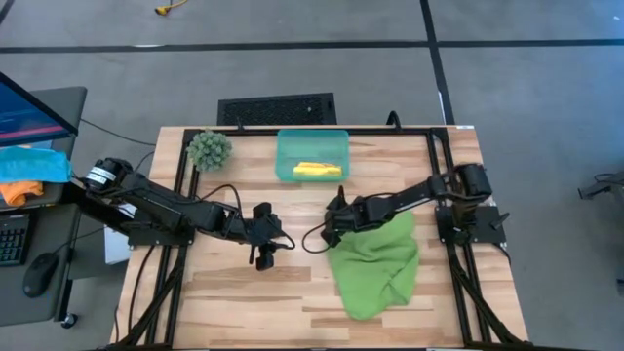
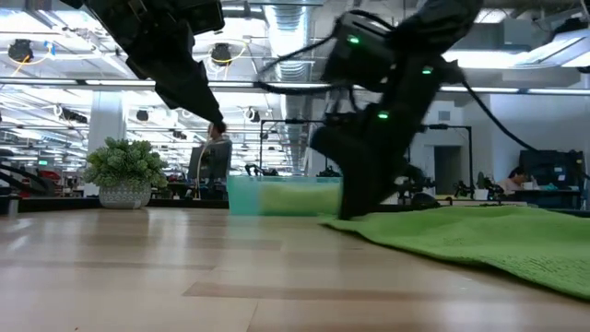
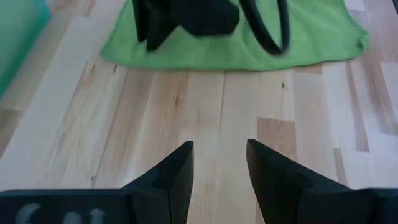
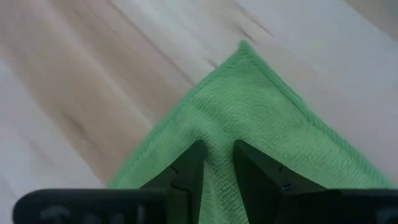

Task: Roll microfiber towels into tight, uniform cylinder then place into a basket
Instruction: Fold the green microfiber cloth

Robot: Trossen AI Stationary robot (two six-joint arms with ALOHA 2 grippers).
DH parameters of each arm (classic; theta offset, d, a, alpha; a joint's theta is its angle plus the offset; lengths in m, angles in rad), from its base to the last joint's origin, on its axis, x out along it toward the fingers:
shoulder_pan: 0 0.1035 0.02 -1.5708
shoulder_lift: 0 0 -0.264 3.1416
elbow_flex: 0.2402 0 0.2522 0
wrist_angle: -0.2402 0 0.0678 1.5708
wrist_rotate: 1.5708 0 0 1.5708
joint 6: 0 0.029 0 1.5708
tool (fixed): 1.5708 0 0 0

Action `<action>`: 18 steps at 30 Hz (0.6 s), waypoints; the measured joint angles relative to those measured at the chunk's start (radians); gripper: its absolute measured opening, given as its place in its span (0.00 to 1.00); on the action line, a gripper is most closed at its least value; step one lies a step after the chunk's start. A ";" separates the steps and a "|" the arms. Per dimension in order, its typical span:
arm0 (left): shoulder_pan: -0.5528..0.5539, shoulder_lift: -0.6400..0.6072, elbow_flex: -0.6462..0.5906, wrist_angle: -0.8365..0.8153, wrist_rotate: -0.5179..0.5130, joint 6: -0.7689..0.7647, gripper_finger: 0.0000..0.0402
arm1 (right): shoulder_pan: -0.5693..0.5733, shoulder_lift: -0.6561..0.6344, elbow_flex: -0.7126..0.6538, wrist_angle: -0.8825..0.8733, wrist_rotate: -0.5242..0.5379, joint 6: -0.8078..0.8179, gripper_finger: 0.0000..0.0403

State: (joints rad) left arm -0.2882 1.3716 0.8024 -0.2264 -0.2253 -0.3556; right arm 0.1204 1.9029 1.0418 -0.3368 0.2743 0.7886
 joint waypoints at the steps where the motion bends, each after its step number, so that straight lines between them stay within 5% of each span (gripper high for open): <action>1: 0.000 0.000 0.000 0.000 0.000 -0.002 0.35 | 0.000 0.018 0.023 0.017 -0.001 -0.007 0.28; 12: 0.000 0.000 0.000 -0.002 -0.001 -0.004 0.35 | -0.013 0.215 0.324 0.015 -0.037 -0.117 0.28; 18: 0.000 0.000 0.000 0.002 0.000 -0.004 0.35 | 0.011 0.143 0.371 -0.075 0.017 -0.195 0.28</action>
State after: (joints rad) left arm -0.2882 1.3720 0.8028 -0.2240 -0.2253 -0.3593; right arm 0.1312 2.0455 1.4129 -0.4114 0.2909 0.5939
